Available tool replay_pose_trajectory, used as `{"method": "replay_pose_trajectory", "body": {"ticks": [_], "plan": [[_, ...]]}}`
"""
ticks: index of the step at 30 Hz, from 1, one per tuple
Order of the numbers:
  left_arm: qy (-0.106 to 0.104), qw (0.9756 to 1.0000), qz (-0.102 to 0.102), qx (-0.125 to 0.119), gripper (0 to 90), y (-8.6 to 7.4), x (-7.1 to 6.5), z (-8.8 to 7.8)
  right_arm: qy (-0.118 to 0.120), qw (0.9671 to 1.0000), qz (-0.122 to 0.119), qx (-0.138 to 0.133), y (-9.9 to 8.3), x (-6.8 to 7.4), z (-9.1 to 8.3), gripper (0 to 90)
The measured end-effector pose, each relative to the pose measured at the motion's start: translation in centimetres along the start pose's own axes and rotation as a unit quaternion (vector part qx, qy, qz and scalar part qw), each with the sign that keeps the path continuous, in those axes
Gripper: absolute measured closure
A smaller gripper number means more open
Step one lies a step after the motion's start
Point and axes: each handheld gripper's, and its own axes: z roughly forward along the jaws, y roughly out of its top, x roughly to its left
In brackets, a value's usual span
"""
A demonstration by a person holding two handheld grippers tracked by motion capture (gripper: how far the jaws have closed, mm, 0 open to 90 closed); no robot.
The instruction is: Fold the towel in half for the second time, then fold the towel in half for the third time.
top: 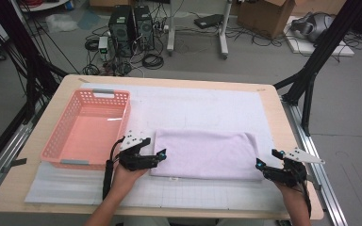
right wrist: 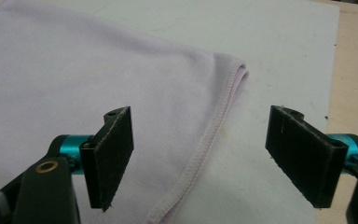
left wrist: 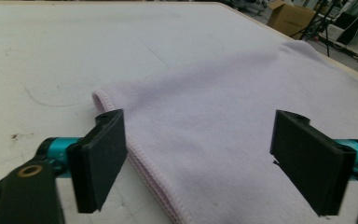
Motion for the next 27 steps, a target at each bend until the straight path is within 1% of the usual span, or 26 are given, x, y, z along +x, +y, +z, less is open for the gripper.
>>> {"method": "replay_pose_trajectory", "body": {"ticks": [1,2,4,6,11,14,18,23,27], "plan": [[-0.003,0.9999,0.007,-0.006,18.3,-0.03,-0.18,-0.09,0.000,1.0000,-0.001,0.000,0.04,0.00,0.06,21.6],[-0.001,0.9999,0.012,-0.010,18.3,-0.02,-0.34,-0.12,0.001,1.0000,-0.002,0.000,0.08,0.05,0.08,21.6],[-0.004,0.9999,0.009,-0.012,18.4,0.00,-0.49,-0.15,0.006,1.0000,0.000,-0.001,0.17,0.25,0.05,21.5],[-0.006,0.9999,0.011,-0.011,18.7,0.00,-0.47,-0.15,0.008,1.0000,-0.005,-0.002,0.23,0.34,0.12,21.4],[-0.005,0.9998,0.012,-0.014,20.8,0.10,-0.29,-0.23,0.010,0.9999,-0.003,0.001,0.26,0.50,0.33,21.4],[-0.005,0.9999,0.009,-0.009,20.9,0.07,-0.17,-0.21,0.012,0.9999,-0.004,0.001,0.19,0.45,0.33,21.4],[-0.004,1.0000,0.007,-0.004,21.4,-0.07,-0.05,-0.15,0.012,0.9999,0.003,0.004,0.11,0.38,0.36,21.4],[-0.005,1.0000,0.003,-0.003,21.3,-0.09,0.05,-0.22,0.011,0.9999,-0.003,0.005,0.10,0.34,0.46,21.5],[-0.007,1.0000,0.003,0.001,21.5,-0.13,0.11,-0.22,0.012,0.9999,0.002,0.008,0.11,0.34,0.56,21.5]]}}
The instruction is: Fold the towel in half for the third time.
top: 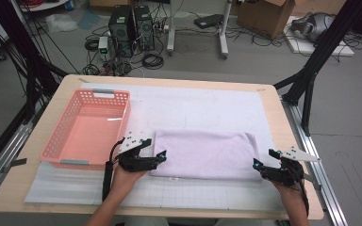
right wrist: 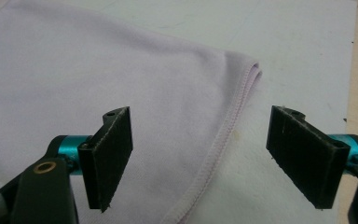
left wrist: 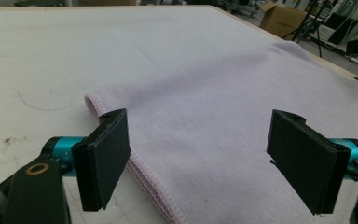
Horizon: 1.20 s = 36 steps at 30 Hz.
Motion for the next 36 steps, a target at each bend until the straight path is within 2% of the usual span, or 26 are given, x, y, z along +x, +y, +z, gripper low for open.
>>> {"method": "replay_pose_trajectory", "body": {"ticks": [7,14,17,21,23,25,28,34,36], "plan": [[0.002,0.9999,-0.005,0.013,22.7,-0.3,-0.1,-0.1,0.005,1.0000,-0.003,0.004,0.0,0.0,0.4,21.6],[0.016,0.9985,-0.009,0.052,25.0,-1.4,-0.6,-0.6,0.015,0.9998,-0.008,0.007,0.3,0.2,0.8,21.7],[0.021,0.9983,-0.010,0.053,26.5,-1.5,-0.8,-1.0,0.018,0.9998,-0.010,0.008,0.4,0.3,0.9,21.8],[0.022,0.9966,-0.019,0.077,26.4,-1.7,-0.9,-1.2,0.023,0.9996,-0.012,0.009,0.5,0.5,1.1,21.8],[0.031,0.9945,-0.020,0.099,27.1,-1.9,-1.0,-1.2,0.024,0.9996,-0.013,0.010,0.5,0.6,1.3,21.9],[0.037,0.9929,-0.024,0.111,31.4,-2.0,-1.1,-1.3,0.026,0.9995,-0.016,0.011,0.6,0.7,1.4,21.9],[0.027,0.9916,-0.027,0.124,39.0,-2.1,-1.1,-1.4,0.029,0.9994,-0.016,0.011,0.7,0.8,1.5,21.9],[0.021,0.9909,-0.016,0.132,50.8,-2.1,-1.4,-1.3,0.033,0.9990,-0.026,0.014,1.0,1.3,2.0,21.9],[0.026,0.9907,-0.012,0.133,53.5,-2.2,-1.7,-1.2,0.035,0.9988,-0.031,0.013,1.3,1.5,2.1,22.0]]}}
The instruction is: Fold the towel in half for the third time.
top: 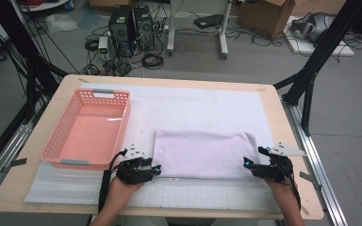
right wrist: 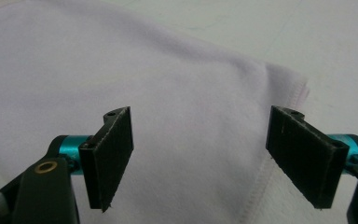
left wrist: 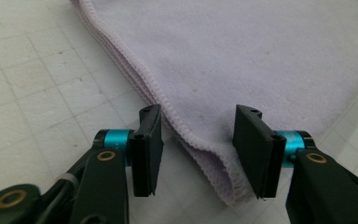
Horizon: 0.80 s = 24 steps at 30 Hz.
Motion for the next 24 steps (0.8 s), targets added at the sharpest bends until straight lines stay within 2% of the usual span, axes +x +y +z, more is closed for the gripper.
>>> {"method": "replay_pose_trajectory", "body": {"ticks": [1,4,6,9,13,19,24], "plan": [[0.004,1.0000,0.006,0.001,54.1,0.0,-0.1,0.0,0.001,1.0000,-0.002,-0.001,0.1,0.1,0.1,22.0],[0.004,1.0000,0.004,0.001,61.0,0.0,-0.4,0.0,0.008,0.9999,-0.007,-0.003,0.6,0.5,0.5,22.0],[0.010,0.9999,0.010,0.000,64.0,-0.1,-0.7,0.1,0.014,0.9999,-0.010,-0.004,0.9,0.9,0.8,22.0],[0.007,1.0000,0.005,-0.001,66.8,-0.1,-0.6,0.0,0.026,0.9995,-0.017,-0.001,1.5,1.5,1.3,22.0],[0.010,0.9999,0.006,-0.003,75.2,-0.2,-0.8,0.1,0.043,0.9986,-0.030,0.004,2.7,2.4,2.3,22.0],[0.006,0.9999,-0.010,-0.007,78.9,-0.2,-0.8,0.1,0.075,0.9955,-0.052,0.022,4.9,4.0,4.1,21.7],[-0.002,0.9997,-0.019,-0.017,80.9,-0.2,-0.6,-0.1,0.096,0.9934,-0.054,0.031,6.7,4.8,5.7,20.3]]}}
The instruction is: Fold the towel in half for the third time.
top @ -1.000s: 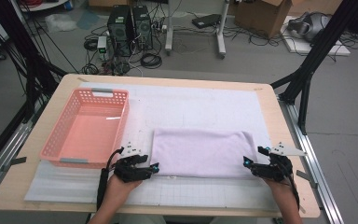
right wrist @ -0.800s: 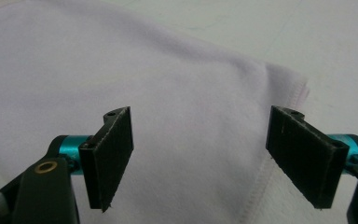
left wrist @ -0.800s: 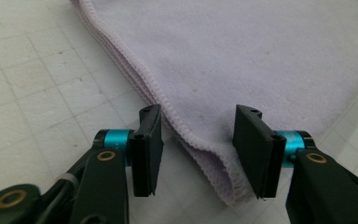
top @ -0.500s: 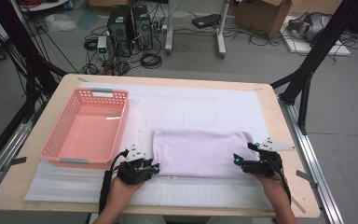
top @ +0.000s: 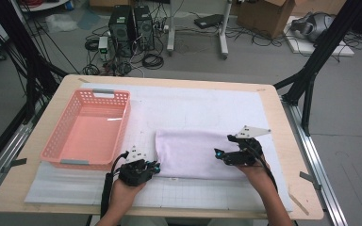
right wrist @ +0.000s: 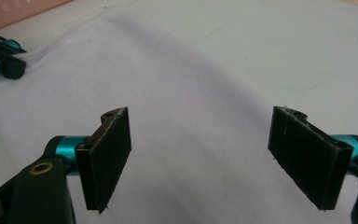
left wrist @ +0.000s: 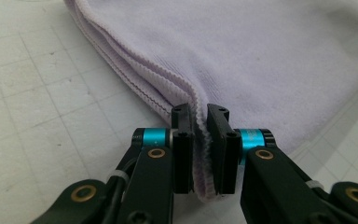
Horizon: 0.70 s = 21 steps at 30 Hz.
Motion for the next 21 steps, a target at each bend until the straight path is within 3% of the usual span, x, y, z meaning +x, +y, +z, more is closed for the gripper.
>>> {"method": "replay_pose_trajectory", "body": {"ticks": [6,12,14,21], "plan": [[-0.009,0.9999,-0.007,-0.004,81.1,0.2,0.2,0.0,0.021,0.9994,-0.025,0.012,2.8,0.9,2.4,20.7],[-0.012,0.9999,-0.009,-0.005,81.0,0.1,0.3,-0.1,0.048,0.9972,-0.049,0.028,5.5,1.8,5.5,28.1],[-0.012,0.9999,-0.010,-0.006,81.0,0.1,0.3,-0.2,0.059,0.9966,-0.045,0.037,6.2,2.0,6.7,29.4],[-0.021,0.9995,-0.021,-0.008,81.2,0.1,0.5,-0.3,0.078,0.9907,-0.068,0.087,8.0,2.6,11.3,36.4]]}}
